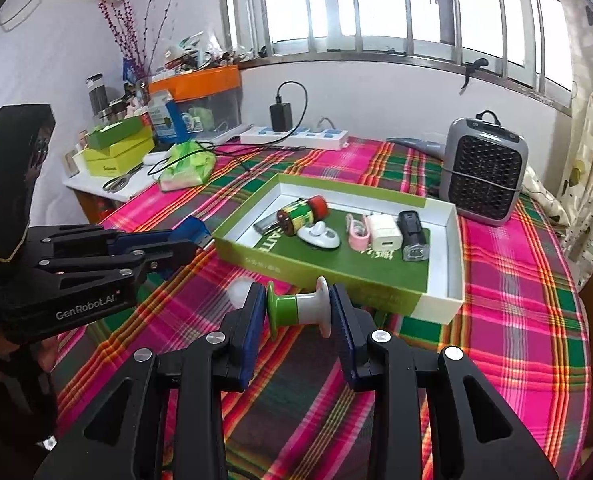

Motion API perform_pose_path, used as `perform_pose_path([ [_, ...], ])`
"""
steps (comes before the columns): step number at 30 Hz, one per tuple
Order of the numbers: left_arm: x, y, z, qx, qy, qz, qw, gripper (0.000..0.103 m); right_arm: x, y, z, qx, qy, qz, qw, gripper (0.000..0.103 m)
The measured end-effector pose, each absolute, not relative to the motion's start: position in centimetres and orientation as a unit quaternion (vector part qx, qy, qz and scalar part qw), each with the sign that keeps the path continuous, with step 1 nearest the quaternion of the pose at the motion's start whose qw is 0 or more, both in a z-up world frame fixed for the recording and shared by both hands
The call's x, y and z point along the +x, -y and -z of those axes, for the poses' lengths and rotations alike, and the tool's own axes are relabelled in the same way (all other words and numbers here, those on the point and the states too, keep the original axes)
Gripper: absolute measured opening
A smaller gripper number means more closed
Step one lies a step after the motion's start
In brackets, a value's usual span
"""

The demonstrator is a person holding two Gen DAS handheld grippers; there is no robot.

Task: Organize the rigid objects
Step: 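Carry the blue USB stick with the left gripper while the right gripper carries the suction item to the box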

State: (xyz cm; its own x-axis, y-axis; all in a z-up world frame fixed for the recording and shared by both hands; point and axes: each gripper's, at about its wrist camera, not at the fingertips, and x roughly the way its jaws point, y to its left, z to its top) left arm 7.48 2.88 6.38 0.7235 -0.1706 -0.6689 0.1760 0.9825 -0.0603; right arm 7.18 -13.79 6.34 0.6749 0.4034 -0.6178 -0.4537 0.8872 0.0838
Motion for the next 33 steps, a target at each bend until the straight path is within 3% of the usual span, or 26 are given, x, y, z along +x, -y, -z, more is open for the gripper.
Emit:
perform_pose_path([
  [33,15.7,0.5,-4.0,0.019,-0.399,0.092,0.912,0.021,17.1,18.3,-4.1,-0.009,-0.381,-0.144,0.913,0.034],
])
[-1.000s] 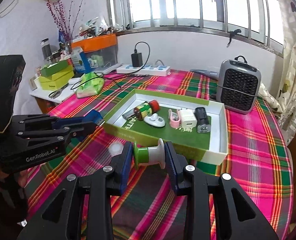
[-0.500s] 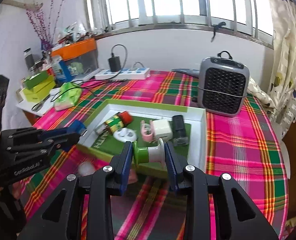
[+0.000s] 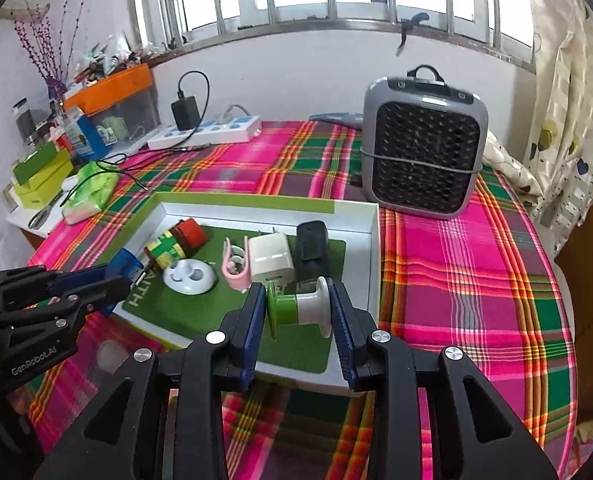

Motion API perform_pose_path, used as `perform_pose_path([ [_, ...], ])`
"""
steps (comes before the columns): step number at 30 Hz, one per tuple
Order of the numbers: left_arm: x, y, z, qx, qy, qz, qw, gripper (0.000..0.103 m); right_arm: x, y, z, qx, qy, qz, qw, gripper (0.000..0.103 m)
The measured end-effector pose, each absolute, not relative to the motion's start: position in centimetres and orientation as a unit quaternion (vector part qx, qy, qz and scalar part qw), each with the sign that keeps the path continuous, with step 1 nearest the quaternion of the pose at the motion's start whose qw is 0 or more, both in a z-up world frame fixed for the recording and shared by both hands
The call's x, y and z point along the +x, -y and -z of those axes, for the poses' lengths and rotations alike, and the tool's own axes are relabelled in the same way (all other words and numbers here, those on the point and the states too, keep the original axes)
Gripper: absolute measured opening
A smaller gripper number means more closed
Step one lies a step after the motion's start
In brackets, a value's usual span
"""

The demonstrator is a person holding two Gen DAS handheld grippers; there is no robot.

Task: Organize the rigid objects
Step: 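Carry the blue USB stick with the left gripper while the right gripper carries the suction item to the box, then lower and release the blue USB stick with the left gripper while the right gripper releases the suction item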

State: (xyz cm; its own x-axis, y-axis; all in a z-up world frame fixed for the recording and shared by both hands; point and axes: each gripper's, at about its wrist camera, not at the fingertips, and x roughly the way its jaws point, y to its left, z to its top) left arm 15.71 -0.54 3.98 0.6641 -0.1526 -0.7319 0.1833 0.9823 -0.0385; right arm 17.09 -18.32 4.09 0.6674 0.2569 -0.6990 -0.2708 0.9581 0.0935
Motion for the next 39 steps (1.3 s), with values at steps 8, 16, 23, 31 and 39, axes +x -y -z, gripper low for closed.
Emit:
perform_pose_path([
  [8,16.4,1.0,-3.4,0.022,-0.406,0.092,0.909,0.021,17.8,18.5,-3.3,-0.010,-0.391,-0.145,0.909,0.034],
  [16,16.9,0.8,-2.9,0.020,-0.413,0.090,0.906,0.021,18.3,18.2,-2.6,-0.029,-0.400,-0.136,0.906,0.034],
  [23,17.2,0.7,-2.5,0.015,-0.420,0.091,0.903,0.021,18.5,18.1,-2.2,-0.038,-0.402,-0.130,0.905,0.034],
  [31,17.2,0.6,-2.5,0.011,-0.420,0.095,0.902,0.021,18.5,18.1,-2.0,-0.038,-0.403,-0.133,0.905,0.034],
  [39,17.1,0.6,-2.6,0.010,-0.418,0.099,0.903,0.021,18.5,18.0,-1.9,-0.037,-0.404,-0.131,0.904,0.034],
])
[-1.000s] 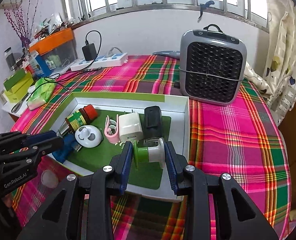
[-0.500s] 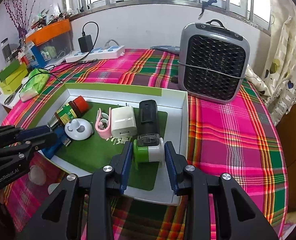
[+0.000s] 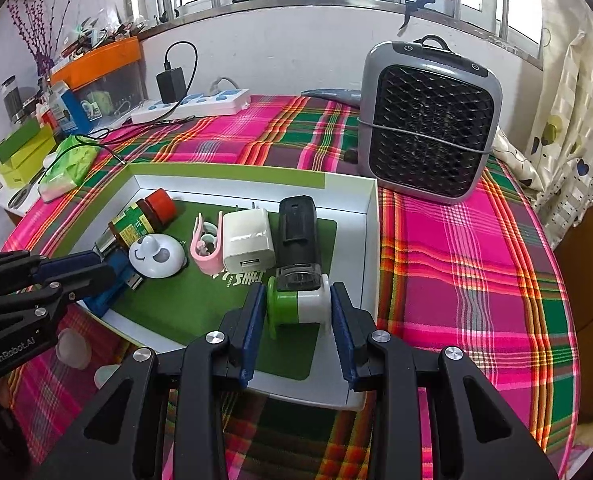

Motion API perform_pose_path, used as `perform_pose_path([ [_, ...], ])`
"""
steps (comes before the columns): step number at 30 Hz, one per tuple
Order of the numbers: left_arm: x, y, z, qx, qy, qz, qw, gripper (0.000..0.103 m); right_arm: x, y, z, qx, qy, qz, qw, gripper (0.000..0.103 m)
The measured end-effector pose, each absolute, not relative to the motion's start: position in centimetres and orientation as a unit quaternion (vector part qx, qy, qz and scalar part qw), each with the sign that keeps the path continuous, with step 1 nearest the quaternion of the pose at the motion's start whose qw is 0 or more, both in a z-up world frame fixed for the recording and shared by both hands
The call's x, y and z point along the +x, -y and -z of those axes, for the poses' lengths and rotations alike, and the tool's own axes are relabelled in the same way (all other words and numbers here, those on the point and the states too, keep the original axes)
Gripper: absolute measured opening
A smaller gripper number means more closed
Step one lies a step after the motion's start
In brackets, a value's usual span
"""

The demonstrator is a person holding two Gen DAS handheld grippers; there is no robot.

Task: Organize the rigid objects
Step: 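Lower and release the blue USB stick with the left gripper while the right gripper releases the suction item, then withdraw both grippers from the box toward the white ball and pink clip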

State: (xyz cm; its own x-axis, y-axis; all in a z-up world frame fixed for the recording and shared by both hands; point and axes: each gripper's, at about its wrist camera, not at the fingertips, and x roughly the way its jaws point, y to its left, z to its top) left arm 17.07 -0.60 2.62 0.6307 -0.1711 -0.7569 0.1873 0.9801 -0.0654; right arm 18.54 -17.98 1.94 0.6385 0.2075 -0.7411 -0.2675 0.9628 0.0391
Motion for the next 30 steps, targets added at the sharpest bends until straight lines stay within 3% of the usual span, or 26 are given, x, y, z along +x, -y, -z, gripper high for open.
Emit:
perform_pose_path([
  [30,13.7,0.1,-4.3,0.015,-0.391,0.089,0.916,0.033,15.9,18.2,-3.1,-0.017,-0.380,-0.116,0.917,0.048],
])
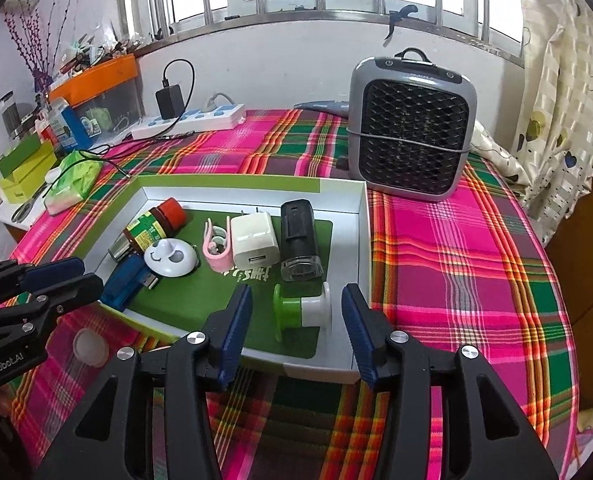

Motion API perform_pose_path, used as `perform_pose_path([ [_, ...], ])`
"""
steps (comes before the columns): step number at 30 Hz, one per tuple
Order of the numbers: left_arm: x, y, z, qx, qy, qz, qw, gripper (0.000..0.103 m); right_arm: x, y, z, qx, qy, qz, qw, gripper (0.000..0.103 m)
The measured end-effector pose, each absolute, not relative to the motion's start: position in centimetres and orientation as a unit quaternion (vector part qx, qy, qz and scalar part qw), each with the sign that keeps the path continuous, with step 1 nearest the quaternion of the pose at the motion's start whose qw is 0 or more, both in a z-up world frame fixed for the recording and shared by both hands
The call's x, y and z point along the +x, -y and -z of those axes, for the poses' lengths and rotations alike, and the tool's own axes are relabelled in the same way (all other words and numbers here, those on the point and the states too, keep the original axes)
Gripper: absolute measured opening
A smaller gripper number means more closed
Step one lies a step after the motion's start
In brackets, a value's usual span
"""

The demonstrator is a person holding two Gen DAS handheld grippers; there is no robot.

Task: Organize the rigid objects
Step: 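Withdraw both grippers from the box toward the white ball and pink clip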

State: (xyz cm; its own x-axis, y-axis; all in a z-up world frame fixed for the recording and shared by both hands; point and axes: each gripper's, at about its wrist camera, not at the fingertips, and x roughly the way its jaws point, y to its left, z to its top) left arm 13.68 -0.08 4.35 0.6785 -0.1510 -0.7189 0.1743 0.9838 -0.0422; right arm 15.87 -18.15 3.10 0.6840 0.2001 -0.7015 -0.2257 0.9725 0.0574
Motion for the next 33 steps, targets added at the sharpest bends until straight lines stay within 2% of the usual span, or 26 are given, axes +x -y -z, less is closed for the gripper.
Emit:
perform_pose_path([
  [14,11.0,-2.5,-5.0,-0.021,-0.376,0.088,0.922,0.034,12.2,16.9,-4.5,0.000,-0.367,-0.129,0.921,0.048],
  [20,9.8,-4.2,-4.5,-0.043,-0.376,0.098,0.921,0.038,11.2,15.4,-4.1,0.017,-0.382,-0.148,0.912,0.048],
  [33,8.3,-7.0,-3.1,-0.070,-0.384,0.091,0.916,0.039,11.6,12.3,-2.5,0.025,-0.411,-0.116,0.904,0.048],
])
